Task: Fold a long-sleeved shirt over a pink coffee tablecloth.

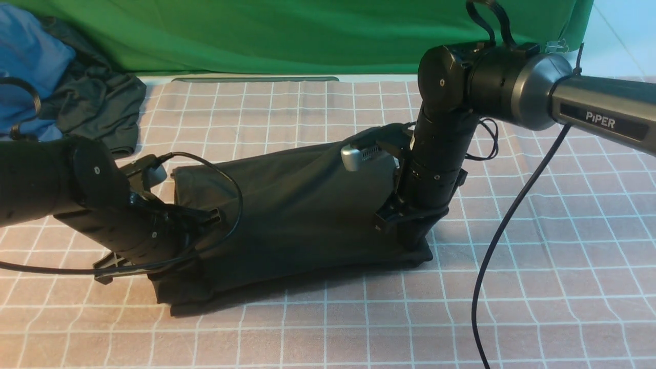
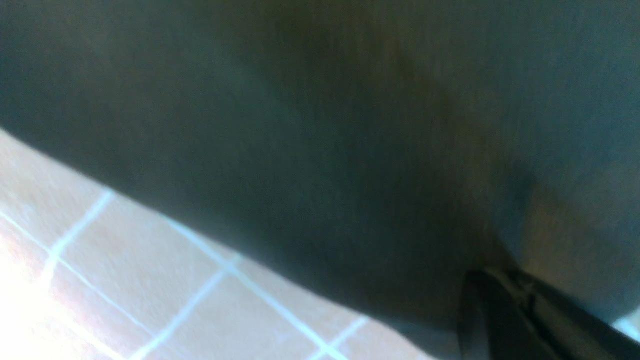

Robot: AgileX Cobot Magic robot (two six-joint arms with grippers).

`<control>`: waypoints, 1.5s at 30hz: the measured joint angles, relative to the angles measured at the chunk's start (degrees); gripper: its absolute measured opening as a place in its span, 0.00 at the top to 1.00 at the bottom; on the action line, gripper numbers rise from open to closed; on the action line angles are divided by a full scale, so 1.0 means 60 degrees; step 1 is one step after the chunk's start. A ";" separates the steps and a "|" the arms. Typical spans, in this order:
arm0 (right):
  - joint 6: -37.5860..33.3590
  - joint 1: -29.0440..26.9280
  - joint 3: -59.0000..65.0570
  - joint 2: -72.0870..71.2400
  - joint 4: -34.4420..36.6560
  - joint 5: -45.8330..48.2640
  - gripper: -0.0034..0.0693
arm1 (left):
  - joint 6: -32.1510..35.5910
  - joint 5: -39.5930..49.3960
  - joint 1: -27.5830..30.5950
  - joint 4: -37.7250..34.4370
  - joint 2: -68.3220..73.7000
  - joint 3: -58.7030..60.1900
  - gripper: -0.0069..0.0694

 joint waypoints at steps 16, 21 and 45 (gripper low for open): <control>-0.0493 -0.0010 -0.0610 -0.0437 0.2137 -0.2008 0.90 | 0.1106 -0.1972 -0.1959 -0.2953 -0.0340 -0.0887 0.89; -0.0569 0.0001 -0.0839 0.0318 0.2176 -0.1768 0.90 | 0.1097 -0.1999 -0.2290 -0.3061 0.0862 -0.1349 0.89; 0.0194 -0.1723 -0.0906 -0.0468 -0.0064 -0.0572 0.65 | -0.0264 -0.0279 -0.1240 0.0179 -0.1831 -0.1174 0.89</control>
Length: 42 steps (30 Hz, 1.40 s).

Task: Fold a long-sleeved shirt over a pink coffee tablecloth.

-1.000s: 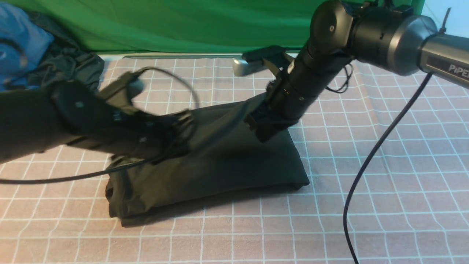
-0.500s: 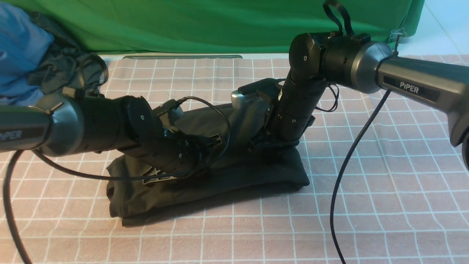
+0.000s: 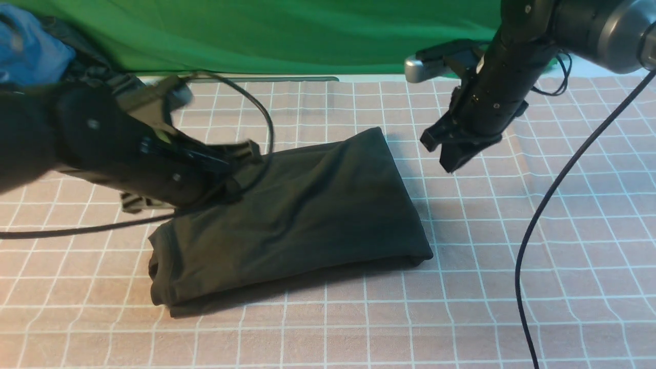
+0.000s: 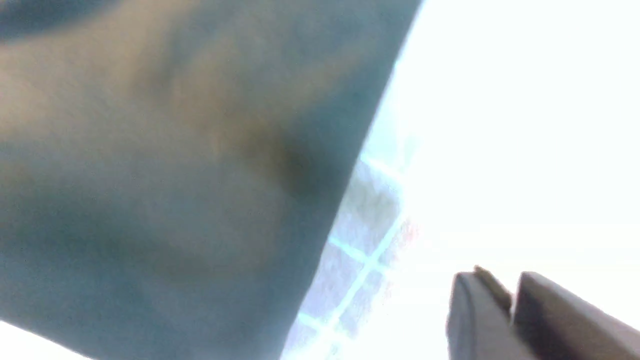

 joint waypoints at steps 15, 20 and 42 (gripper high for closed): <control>-0.0507 0.0644 0.0017 0.1108 0.1085 0.0048 0.17 | -0.0040 0.1089 0.0026 0.0127 -0.1795 0.0046 0.89; -0.0517 0.0644 0.0017 0.1302 0.1455 -0.0062 0.38 | -0.0150 0.1068 0.0026 0.0138 -0.1827 0.0046 0.89; 0.0569 -0.0291 0.1039 0.0545 0.0647 0.0632 0.79 | -0.0218 0.0620 0.0034 0.0220 -0.2145 0.0046 0.89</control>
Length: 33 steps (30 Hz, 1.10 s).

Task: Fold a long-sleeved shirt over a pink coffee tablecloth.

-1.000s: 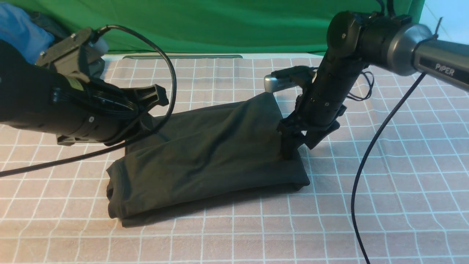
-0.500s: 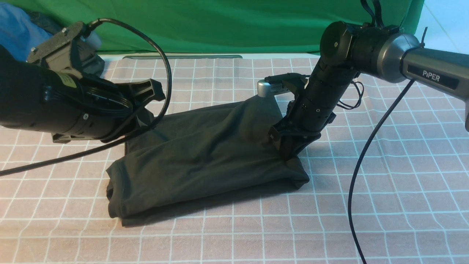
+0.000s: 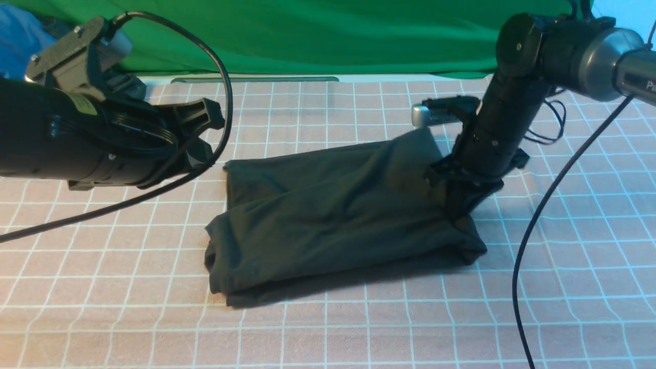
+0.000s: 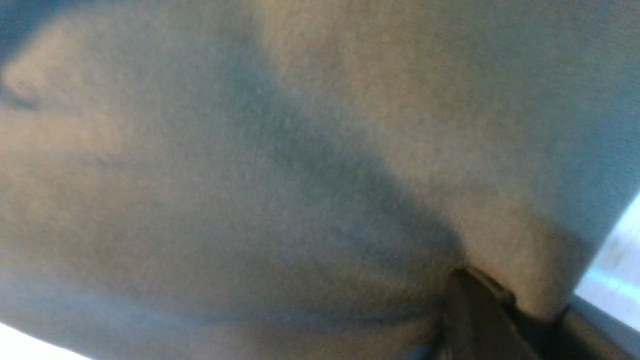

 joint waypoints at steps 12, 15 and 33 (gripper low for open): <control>0.0442 0.0000 0.0523 -0.0329 -0.0039 0.0029 0.54 | 0.0000 0.0011 0.0000 0.0147 -0.0041 0.0000 0.89; 0.0318 0.0000 0.0681 -0.0784 -0.0251 0.0029 0.39 | 0.0054 0.0353 0.0000 0.0169 -0.0179 0.0000 0.89; 0.0760 0.0000 0.4545 -1.1593 -0.1829 -0.5154 0.90 | 0.0402 0.2286 0.0000 0.0186 -0.4786 0.0081 0.89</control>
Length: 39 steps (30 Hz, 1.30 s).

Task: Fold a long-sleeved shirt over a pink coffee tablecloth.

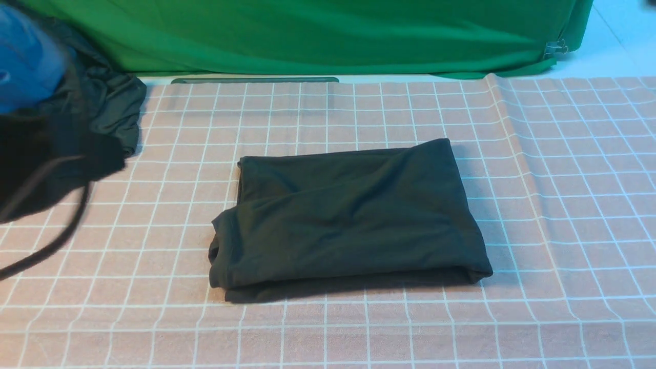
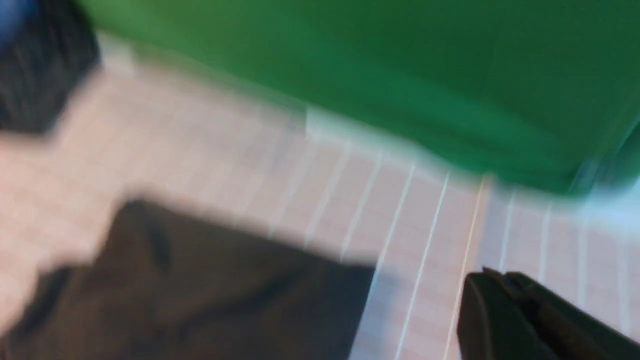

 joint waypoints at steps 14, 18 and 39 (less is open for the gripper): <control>-0.0086 0.0000 0.5508 -0.7205 0.0000 -0.3527 0.90 | -0.0118 -0.0188 0.0000 -0.0021 -0.3950 0.2339 0.89; 0.0025 0.0000 0.6124 -0.8144 0.0000 -0.3372 0.90 | -0.0160 -0.0331 0.0000 -0.0173 -0.4633 0.3467 0.89; 0.0131 0.0000 0.6161 -0.8424 0.0008 -0.3273 0.86 | 0.0208 -0.1511 0.0000 -0.0246 -0.4934 0.4493 0.89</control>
